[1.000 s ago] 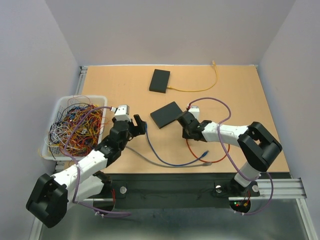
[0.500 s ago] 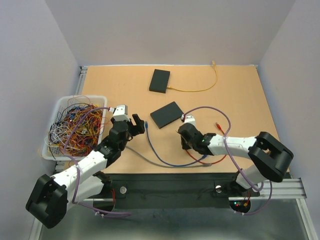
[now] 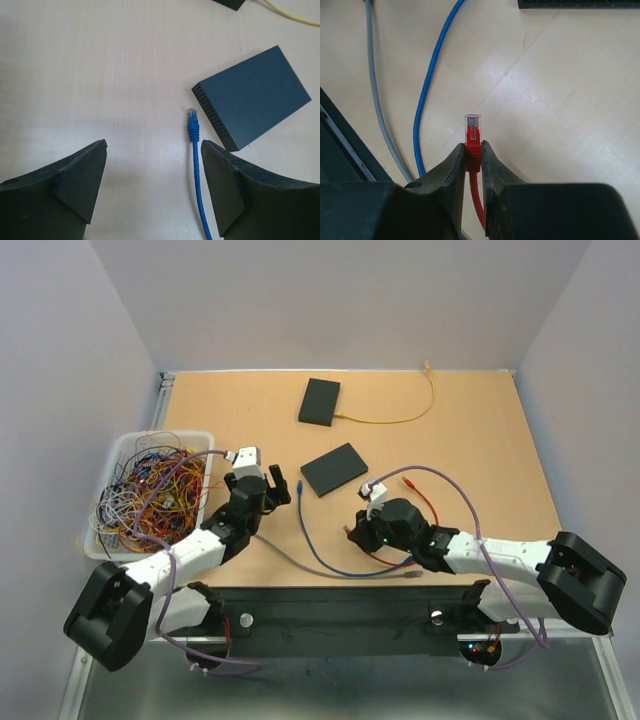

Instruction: Insert the plug into the switch port

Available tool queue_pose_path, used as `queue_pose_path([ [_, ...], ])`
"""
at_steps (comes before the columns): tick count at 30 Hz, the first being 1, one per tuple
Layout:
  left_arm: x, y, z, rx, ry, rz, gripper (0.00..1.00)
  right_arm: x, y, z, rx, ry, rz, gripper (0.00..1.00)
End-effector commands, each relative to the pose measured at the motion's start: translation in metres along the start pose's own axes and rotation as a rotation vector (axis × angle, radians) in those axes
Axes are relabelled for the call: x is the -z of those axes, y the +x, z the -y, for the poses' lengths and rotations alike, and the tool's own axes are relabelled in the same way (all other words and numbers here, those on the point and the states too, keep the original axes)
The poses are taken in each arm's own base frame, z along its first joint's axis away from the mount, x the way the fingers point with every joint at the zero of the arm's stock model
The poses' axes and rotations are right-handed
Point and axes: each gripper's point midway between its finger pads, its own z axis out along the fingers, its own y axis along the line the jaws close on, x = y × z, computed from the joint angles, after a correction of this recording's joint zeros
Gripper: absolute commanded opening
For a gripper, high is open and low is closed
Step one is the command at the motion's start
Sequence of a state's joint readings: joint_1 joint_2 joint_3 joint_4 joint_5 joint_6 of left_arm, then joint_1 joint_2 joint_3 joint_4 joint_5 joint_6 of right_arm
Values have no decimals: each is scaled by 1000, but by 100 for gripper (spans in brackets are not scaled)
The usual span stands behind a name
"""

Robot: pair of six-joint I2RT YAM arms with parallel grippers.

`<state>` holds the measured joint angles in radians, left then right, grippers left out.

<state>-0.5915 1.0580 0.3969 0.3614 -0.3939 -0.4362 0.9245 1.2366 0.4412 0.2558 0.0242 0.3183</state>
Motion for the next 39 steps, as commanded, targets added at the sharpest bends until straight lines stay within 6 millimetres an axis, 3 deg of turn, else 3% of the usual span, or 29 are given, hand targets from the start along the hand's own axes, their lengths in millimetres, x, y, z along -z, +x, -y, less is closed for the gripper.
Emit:
queue_pose_path([
  [1,-22,-45,37,-1,115,88,90,2,-30,-20,78,-100,114,0],
  [11,-81,-76,67,31,303,68,90,-13,-44,-2,118,17,134,0],
  [15,-96,-71,76,47,380,47,90,-18,-43,-2,128,19,135,0],
  [22,-107,-44,95,64,541,-12,89,-16,-47,-11,158,-37,171,0],
  [28,-118,-33,103,58,591,-31,89,-38,-48,2,126,56,128,0],
  [31,-119,-25,109,43,639,-58,89,-46,-59,4,107,93,132,1],
  [34,-122,-20,107,50,634,-73,88,-57,-72,6,106,136,125,0],
  [39,-123,-11,105,68,629,-92,88,-81,-72,14,98,200,89,1],
])
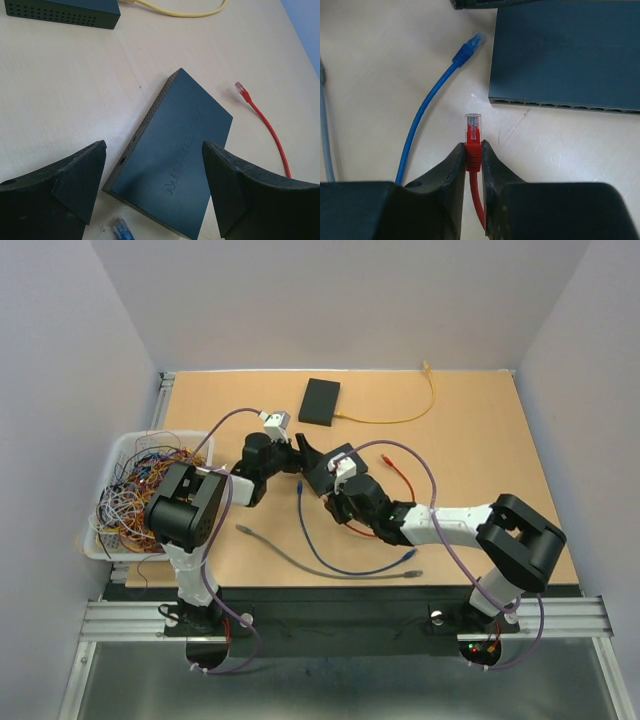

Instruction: Insert the plug into the switch port

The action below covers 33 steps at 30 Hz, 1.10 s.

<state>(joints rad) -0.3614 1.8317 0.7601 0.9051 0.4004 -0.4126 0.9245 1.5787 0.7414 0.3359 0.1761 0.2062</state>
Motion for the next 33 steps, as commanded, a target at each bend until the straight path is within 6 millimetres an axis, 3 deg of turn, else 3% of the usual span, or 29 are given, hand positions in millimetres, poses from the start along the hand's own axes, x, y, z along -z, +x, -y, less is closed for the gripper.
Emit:
queue_pose_path([
  [1,-4,-18,11,-10,57,57,88,-16,-7,5,-11,76,-2,0],
  [16,-19,5,17,3,204,62,85,-34,29,29,-3,208,-81,0],
  [33,-15,11,10,-13,162,57,78,-49,24,20,-31,180,-56,0],
])
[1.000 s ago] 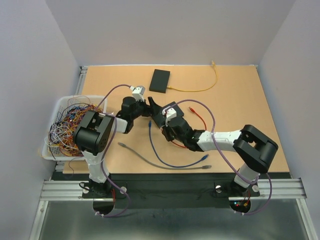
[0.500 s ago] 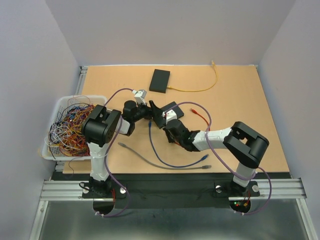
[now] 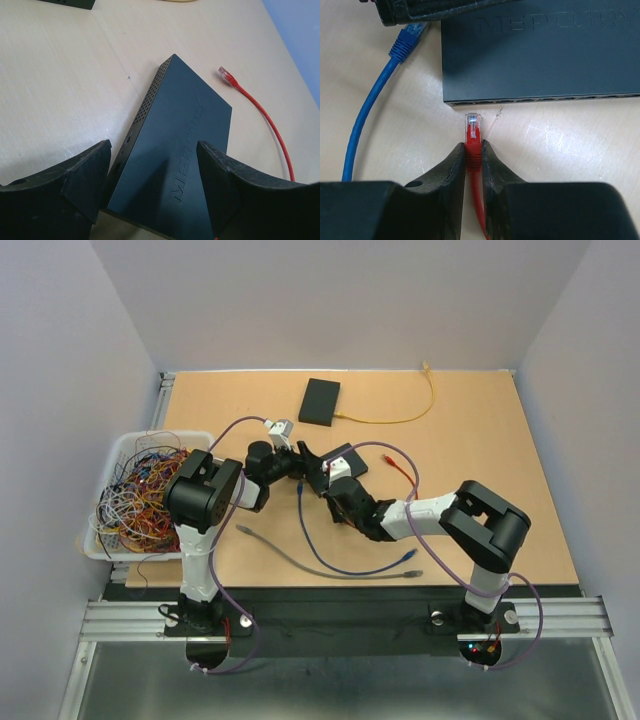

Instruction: Insert the plug into the switch port

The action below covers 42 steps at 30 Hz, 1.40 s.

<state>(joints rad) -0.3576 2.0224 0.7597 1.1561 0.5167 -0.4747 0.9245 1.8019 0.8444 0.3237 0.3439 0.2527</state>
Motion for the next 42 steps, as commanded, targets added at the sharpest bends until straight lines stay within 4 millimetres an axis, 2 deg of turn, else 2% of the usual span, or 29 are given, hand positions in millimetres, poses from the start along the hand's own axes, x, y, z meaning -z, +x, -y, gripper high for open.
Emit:
queue_pose_path([
  [1,1,-17,12,-52,36,55,77,-6,-12,-10,-20,-15,24,0],
  [13,0,-14,7,-54,18,47,74,-10,-23,-11,-19,2,31,1],
  [20,-1,-13,6,-59,12,39,73,-3,-38,-12,-29,3,52,0],
  [32,-2,-11,4,-64,6,30,73,-3,-51,-15,-36,7,69,0],
  [42,-2,-11,3,-67,1,28,73,-8,-52,-15,-40,17,67,0],
])
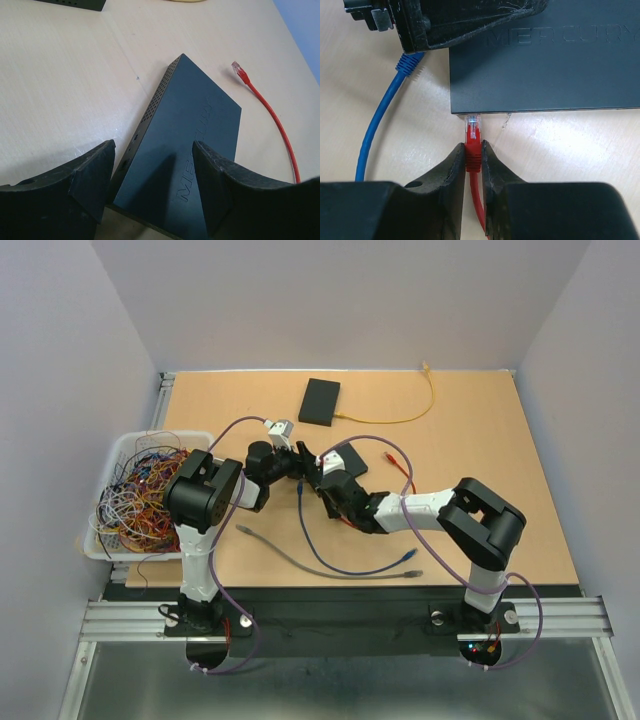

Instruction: Insert the plug into the switch port

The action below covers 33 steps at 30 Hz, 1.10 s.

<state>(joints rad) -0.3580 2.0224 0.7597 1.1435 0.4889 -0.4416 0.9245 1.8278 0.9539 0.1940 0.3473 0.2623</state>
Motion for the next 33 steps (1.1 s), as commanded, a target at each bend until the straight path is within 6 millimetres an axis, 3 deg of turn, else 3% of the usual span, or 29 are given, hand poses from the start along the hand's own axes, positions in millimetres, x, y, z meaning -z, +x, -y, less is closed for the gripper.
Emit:
queue_pose_path([
  [1,-1,-11,9,-40,28,26,73,-1,-42,-10,-52,2,111,0],
  [12,0,-11,11,-49,13,32,73,-5,-49,-23,-103,-44,113,1],
  [23,1,-11,11,-54,12,34,73,-10,-27,-13,-146,10,78,0],
  [33,1,-12,11,-59,16,34,73,-11,-46,-5,-136,65,128,0],
])
